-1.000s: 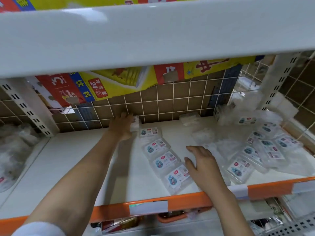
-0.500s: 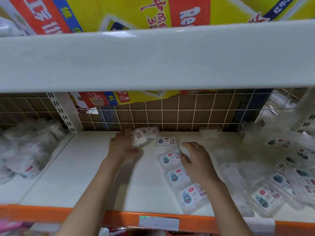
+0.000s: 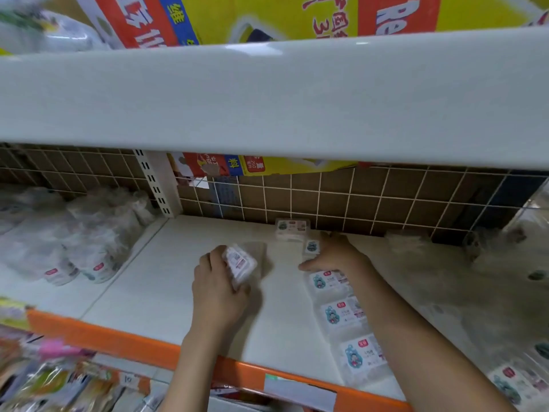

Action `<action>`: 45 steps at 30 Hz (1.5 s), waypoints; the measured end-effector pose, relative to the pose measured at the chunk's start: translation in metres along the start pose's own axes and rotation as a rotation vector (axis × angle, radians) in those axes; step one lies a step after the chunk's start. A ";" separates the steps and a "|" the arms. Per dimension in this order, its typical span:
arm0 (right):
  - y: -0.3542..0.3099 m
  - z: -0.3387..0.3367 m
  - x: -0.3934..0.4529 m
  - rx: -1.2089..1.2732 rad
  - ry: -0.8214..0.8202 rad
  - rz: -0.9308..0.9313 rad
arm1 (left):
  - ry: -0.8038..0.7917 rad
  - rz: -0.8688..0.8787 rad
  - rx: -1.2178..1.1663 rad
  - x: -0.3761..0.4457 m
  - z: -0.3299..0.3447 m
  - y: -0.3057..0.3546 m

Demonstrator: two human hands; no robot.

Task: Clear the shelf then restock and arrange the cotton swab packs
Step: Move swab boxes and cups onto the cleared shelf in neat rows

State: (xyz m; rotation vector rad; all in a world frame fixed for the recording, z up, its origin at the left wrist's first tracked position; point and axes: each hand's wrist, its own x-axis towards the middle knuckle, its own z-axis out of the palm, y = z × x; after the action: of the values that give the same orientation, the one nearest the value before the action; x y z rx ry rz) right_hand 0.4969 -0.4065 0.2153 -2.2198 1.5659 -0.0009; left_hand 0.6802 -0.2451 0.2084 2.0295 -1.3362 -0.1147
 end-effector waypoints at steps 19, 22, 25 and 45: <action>0.000 0.005 -0.076 0.497 0.535 -0.182 | -0.026 0.057 -0.178 -0.036 0.010 0.016; -0.017 0.020 -0.100 0.468 0.600 -0.136 | -0.042 0.098 -0.191 -0.028 0.003 0.007; -0.038 0.037 -0.111 0.373 0.591 -0.089 | -0.045 0.141 -0.197 -0.014 -0.009 -0.007; -0.235 0.099 -0.081 0.238 0.612 -0.057 | -0.074 0.388 0.114 0.085 -0.166 -0.180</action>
State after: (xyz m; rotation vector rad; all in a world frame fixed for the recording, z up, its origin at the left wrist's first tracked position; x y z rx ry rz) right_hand 0.7021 -0.2351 0.2232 -2.1770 1.6744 -0.9098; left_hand 0.9302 -0.1928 0.2526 1.8306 -1.7927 0.0639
